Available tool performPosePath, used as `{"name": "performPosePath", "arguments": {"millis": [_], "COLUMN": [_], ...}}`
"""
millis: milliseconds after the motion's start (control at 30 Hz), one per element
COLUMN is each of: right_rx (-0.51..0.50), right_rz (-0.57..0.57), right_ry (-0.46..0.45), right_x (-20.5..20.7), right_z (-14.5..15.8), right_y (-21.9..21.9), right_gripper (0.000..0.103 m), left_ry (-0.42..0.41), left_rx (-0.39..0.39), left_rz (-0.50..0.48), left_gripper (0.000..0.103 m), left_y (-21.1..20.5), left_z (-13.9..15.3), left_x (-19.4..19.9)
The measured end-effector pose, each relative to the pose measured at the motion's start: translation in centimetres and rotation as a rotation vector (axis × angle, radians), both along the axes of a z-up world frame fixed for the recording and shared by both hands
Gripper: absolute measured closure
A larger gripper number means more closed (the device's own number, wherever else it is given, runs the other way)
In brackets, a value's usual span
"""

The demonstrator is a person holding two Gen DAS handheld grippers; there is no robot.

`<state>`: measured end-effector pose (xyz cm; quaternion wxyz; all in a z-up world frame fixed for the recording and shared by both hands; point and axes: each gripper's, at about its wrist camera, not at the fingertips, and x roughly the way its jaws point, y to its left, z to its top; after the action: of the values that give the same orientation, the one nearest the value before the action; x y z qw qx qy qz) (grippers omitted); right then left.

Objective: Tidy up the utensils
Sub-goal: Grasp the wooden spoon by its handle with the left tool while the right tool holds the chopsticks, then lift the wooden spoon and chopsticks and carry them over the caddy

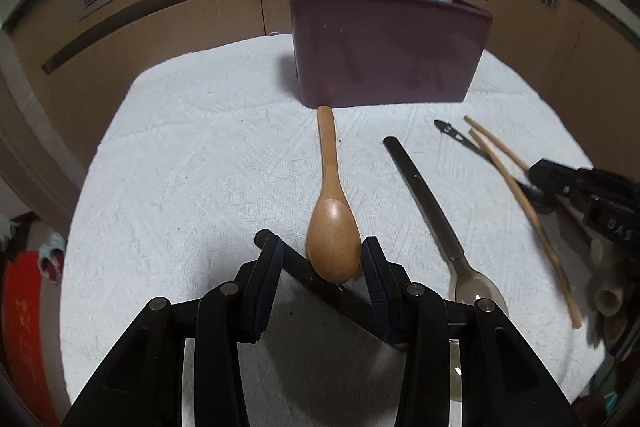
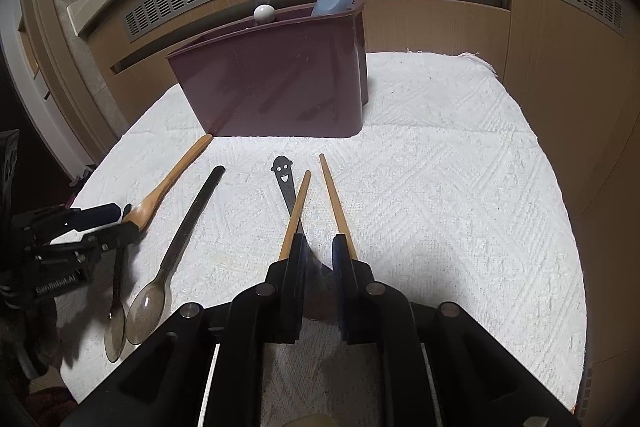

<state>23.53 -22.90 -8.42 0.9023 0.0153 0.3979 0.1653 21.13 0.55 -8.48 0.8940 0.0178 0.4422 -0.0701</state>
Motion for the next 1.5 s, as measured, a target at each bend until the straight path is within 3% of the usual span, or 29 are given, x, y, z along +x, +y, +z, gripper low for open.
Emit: {"name": "performPosePath", "arguments": {"millis": [100, 400, 567, 633, 700, 733, 867, 1000, 1100, 1500], "right_rx": [0.001, 0.003, -0.017, -0.004, 0.025, 0.018, -0.096, -0.132, -0.103, -0.039], "right_rz": [0.0, 0.002, 0.02, 0.05, 0.068, 0.064, 0.04, 0.029, 0.041, 0.061], "right_ry": [0.005, -0.001, -0.031, -0.008, 0.049, 0.062, 0.083, 0.084, 0.066, -0.11], "right_x": [0.1, -0.1, -0.6, -0.5, 0.2, 0.5, 2.1, 2.8, 2.0, -3.5], "right_z": [-0.1, -0.1, 0.4, 0.5, 0.2, 0.0, -0.8, -0.6, 0.5, 7.3], "right_y": [0.0, -0.1, 0.6, 1.2, 2.0, 2.3, 4.4, 5.1, 4.9, 2.9], "right_gripper": [0.09, 0.09, 0.09, 0.09, 0.09, 0.09, 0.09, 0.094, 0.098, 0.099], "left_ry": [-0.01, -0.005, 0.017, 0.015, 0.004, 0.0, -0.1, -0.212, -0.262, -0.318], "left_rx": [-0.067, 0.012, -0.011, -0.014, -0.007, -0.014, -0.045, -0.042, -0.041, -0.111], "left_rz": [-0.024, -0.031, 0.0, -0.001, 0.013, 0.026, 0.059, 0.061, 0.056, 0.018], "left_gripper": [0.061, 0.061, 0.062, 0.063, 0.072, 0.072, 0.073, 0.073, 0.073, 0.073], "left_y": [0.4, -1.5, -1.0, -0.9, -0.6, -0.3, 0.9, 1.7, 2.0, 2.1], "left_z": [0.4, -1.3, -1.3, -1.3, -1.2, -1.1, 1.3, 4.6, 6.5, 9.9], "left_x": [0.1, 0.7, 0.5, 0.2, -0.1, -0.2, -1.1, -2.1, -2.8, -5.2]}}
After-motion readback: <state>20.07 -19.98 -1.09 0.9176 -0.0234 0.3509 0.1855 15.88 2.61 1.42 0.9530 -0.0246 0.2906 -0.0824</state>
